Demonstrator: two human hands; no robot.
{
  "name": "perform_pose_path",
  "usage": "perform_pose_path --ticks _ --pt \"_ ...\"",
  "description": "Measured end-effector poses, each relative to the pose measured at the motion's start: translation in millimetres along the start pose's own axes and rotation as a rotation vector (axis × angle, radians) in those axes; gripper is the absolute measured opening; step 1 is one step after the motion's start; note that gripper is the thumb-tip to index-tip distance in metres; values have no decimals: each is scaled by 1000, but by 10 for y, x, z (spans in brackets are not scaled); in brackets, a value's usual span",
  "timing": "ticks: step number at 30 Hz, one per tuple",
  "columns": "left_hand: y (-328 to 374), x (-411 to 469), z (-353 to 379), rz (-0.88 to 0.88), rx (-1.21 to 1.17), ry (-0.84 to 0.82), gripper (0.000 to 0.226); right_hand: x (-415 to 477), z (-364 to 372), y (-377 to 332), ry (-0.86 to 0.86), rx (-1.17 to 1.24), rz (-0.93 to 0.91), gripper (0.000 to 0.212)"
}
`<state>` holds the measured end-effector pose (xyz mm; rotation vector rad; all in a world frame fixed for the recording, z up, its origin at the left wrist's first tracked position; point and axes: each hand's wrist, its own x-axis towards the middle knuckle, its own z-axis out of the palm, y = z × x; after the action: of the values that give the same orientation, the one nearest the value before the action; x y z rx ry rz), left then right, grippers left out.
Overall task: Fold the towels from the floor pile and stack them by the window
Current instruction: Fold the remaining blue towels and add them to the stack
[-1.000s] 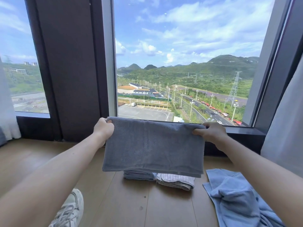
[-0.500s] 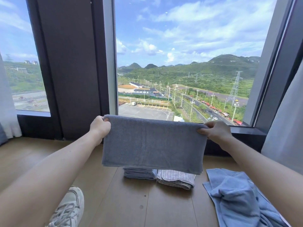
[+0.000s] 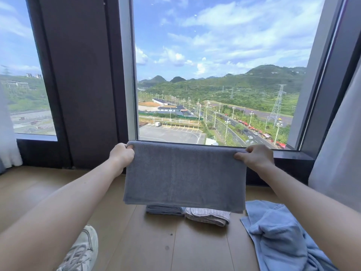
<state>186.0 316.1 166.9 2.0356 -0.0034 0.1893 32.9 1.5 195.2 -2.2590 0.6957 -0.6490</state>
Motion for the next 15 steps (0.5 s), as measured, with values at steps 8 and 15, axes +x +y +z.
perform_pose_path --ticks 8,15 --pt "206 -244 274 -31 -155 -101 25 -75 211 -186 -94 139 -15 23" --pt "579 -655 643 89 -222 -216 17 -292 400 -478 -196 341 -81 15"
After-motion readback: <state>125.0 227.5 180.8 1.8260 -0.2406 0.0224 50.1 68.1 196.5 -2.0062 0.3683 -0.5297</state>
